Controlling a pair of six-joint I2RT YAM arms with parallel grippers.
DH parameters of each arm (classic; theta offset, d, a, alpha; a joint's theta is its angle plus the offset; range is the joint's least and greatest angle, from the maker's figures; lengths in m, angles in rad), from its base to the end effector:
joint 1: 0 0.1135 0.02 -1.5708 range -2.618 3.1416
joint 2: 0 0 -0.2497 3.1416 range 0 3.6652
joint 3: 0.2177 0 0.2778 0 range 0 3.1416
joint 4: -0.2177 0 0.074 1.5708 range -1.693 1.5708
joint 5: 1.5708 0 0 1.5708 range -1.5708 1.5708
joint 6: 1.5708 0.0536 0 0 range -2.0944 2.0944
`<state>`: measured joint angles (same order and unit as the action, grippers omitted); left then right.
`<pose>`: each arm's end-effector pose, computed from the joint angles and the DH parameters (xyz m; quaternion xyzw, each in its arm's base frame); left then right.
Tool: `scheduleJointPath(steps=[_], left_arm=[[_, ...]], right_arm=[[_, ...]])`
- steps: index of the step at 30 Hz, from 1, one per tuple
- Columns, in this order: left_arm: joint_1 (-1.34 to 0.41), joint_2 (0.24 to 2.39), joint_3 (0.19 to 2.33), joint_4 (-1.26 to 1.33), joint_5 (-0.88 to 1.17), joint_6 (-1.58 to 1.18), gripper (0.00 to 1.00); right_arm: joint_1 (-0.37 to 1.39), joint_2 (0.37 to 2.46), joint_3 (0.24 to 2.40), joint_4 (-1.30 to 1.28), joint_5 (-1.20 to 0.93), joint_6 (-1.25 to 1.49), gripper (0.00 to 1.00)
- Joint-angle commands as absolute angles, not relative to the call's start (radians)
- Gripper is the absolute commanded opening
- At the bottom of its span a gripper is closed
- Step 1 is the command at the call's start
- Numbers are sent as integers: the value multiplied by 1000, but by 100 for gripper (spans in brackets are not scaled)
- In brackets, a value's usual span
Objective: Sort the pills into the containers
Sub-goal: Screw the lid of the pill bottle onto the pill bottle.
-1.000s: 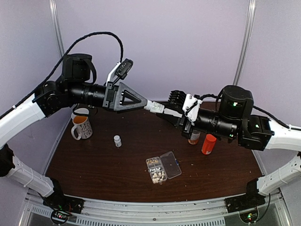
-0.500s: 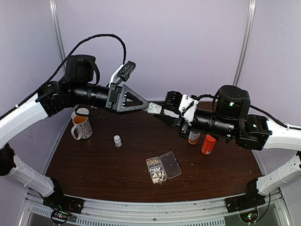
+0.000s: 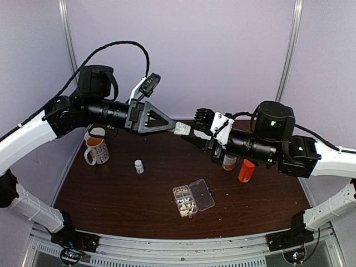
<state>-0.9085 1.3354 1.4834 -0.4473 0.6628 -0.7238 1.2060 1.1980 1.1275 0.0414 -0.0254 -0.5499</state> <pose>0.1783 -0.2823 0.4214 0.2625 0.7398 -0.5884 0.1939 0.1170 0.3101 0.3831 -0.5575 0.4513 0.2331 0.6566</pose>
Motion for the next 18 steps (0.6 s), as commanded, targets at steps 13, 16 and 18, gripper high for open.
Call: scheduleJointPath(steps=[13, 16, 18], left_arm=[[-897, 1324, 1490, -428, 674, -703, 10], [-897, 1327, 1489, -425, 687, -682, 0], [-897, 1327, 1490, -425, 694, -653, 0]], right_arm=[[1210, 1193, 1152, 32, -21, -531, 0], [1210, 1202, 1177, 7, -44, -492, 0], [1208, 1201, 1185, 7, -77, -456, 0]])
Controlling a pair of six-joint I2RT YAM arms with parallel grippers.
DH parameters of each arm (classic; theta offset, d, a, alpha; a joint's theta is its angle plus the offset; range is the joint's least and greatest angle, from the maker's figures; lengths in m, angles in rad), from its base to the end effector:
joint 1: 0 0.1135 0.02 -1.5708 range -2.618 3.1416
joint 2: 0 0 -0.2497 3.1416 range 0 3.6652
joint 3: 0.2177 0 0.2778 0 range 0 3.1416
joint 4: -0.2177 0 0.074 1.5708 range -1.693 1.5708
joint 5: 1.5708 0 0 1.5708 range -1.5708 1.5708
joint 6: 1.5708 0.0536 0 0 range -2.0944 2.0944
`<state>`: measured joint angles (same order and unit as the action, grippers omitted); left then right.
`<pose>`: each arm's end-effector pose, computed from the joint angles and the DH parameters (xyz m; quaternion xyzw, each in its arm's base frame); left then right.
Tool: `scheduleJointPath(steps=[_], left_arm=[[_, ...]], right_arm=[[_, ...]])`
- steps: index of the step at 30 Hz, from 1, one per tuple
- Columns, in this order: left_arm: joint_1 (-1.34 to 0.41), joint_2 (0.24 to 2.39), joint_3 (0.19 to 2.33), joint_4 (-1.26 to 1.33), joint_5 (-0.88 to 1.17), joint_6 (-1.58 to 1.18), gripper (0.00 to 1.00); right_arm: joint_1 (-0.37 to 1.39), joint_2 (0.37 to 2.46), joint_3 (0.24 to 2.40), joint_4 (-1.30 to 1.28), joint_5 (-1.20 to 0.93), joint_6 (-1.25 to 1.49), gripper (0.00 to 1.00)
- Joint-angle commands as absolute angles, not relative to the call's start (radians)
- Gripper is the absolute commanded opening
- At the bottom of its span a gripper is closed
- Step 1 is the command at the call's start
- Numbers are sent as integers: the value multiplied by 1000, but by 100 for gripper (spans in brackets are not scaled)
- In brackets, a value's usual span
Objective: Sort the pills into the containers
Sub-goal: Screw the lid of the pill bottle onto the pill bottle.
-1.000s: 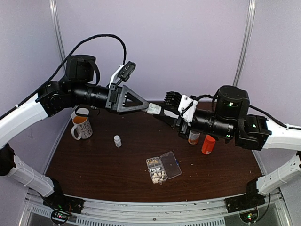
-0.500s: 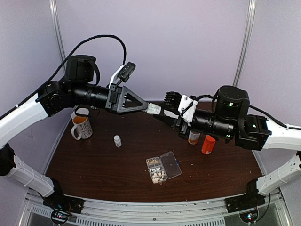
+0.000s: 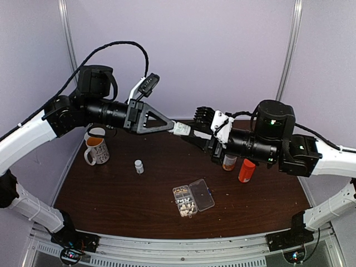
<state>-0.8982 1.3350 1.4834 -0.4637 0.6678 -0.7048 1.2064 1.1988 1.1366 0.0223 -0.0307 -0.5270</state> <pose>0.1805 -0.2799 0.4197 0.2654 0.7425 -0.5831 0.1954 0.1165 0.3100 0.3841 -0.5564 0.4586 0.2413 0.6495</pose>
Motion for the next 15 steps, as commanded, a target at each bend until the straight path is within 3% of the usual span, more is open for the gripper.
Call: scheduleJointPath(steps=[1, 15], left_arm=[[-899, 1326, 1493, -426, 697, -625, 0], [-941, 1306, 1481, -388, 732, -135, 0]], right_arm=[[1207, 1196, 1186, 8, -95, -436, 0], [1130, 1204, 1272, 41, -438, 72, 0]])
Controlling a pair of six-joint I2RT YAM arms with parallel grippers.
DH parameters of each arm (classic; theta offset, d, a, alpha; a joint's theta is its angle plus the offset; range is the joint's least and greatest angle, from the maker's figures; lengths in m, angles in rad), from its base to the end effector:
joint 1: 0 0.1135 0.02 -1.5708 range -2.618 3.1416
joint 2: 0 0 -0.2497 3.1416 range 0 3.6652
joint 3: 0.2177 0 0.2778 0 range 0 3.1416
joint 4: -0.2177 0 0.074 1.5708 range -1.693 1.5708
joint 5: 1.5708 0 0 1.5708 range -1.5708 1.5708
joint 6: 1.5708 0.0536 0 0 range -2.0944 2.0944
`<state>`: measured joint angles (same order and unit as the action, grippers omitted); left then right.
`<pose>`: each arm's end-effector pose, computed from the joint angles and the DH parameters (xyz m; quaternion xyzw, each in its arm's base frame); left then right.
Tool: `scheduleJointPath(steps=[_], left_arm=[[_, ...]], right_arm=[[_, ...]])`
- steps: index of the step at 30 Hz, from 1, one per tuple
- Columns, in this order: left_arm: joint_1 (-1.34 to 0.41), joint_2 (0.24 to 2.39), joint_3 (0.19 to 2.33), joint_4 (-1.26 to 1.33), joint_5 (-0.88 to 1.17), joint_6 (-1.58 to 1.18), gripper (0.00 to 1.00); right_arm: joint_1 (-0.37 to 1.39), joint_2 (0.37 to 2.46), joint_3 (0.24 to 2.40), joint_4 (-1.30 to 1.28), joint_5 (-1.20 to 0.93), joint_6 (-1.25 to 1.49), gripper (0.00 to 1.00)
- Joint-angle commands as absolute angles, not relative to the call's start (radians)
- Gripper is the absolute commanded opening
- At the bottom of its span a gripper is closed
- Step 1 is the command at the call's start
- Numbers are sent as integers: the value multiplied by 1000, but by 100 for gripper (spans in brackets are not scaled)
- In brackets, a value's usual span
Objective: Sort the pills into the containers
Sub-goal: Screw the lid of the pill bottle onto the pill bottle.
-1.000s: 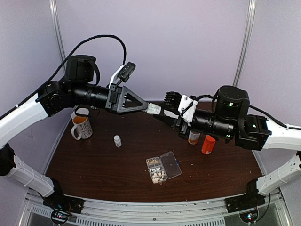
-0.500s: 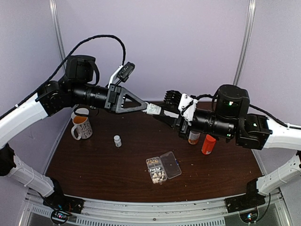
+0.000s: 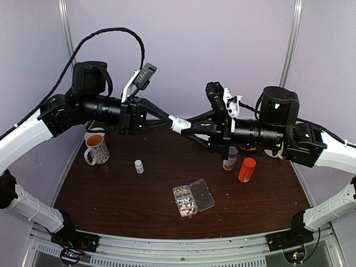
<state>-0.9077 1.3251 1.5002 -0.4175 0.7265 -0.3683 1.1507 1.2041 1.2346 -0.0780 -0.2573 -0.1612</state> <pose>0.1730 -0.2793 0.4347 0.4072 0.6511 -0.5679 0.2962 0.1203 0.3027 0.4089 -0.5079 0.5148 0.4067 0.5583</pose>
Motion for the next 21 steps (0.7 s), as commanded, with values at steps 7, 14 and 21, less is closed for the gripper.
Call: scheduleJointPath(steps=[7, 14, 21], left_arm=[[-968, 1155, 1357, -440, 778, 540, 0], [-977, 1147, 1385, -569, 773, 1065, 0], [-1015, 1174, 1409, -617, 592, 1410, 0]], right_arm=[[1097, 1216, 1326, -20, -597, 256, 0], [1061, 1220, 1273, 91, -717, 462, 0], [1039, 1232, 1239, 159, -762, 604, 0]])
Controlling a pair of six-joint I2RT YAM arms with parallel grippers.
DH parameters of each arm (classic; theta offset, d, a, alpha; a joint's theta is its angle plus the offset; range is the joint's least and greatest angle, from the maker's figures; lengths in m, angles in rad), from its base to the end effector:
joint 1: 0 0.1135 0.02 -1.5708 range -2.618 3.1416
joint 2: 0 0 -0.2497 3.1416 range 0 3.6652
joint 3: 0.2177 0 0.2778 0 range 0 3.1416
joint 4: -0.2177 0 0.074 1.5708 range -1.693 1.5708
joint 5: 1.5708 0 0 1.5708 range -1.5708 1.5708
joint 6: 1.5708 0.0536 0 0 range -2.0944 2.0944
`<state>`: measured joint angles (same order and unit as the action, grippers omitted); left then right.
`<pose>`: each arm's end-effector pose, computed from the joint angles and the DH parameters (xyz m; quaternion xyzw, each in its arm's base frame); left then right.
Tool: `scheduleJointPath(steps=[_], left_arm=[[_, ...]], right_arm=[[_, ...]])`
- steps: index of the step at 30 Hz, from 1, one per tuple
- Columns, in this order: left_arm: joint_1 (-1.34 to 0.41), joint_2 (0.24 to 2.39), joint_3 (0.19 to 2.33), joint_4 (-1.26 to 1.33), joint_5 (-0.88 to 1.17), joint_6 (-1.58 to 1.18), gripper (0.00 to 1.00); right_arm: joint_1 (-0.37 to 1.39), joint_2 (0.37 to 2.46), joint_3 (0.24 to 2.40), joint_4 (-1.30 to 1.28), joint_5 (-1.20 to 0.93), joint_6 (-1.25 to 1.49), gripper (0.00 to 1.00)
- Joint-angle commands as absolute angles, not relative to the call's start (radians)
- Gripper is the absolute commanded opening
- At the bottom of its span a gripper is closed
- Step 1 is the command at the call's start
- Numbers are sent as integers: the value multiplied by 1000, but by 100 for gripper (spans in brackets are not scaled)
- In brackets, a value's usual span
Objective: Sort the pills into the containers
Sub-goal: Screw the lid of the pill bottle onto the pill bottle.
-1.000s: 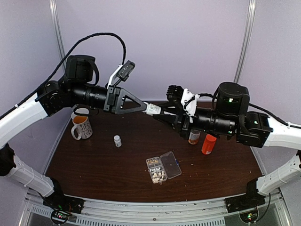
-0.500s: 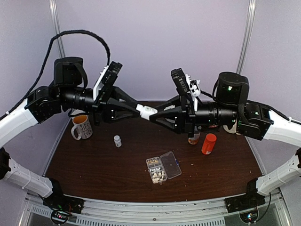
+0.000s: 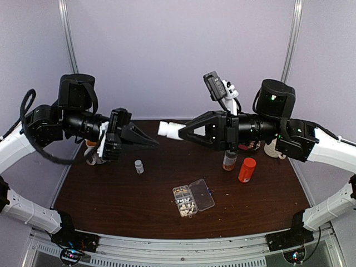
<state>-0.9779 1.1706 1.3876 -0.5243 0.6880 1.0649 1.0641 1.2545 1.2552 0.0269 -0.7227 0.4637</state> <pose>0.1308 -0.2551 0.4256 0.7519 0.2268 -0.2477 0.5673 0.1280 0.3037 0.4142 -0.4350 0.5481 0.6418 0.3137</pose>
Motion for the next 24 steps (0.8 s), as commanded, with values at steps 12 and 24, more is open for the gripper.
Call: scheduleJointPath(steps=[12, 24], left_arm=[[-1029, 1122, 1299, -274, 417, 850, 43], [-1019, 1291, 1611, -535, 476, -264, 76]], right_arm=[[1026, 1102, 1148, 27, -606, 283, 0], [1146, 1005, 999, 125, -163, -392, 0]])
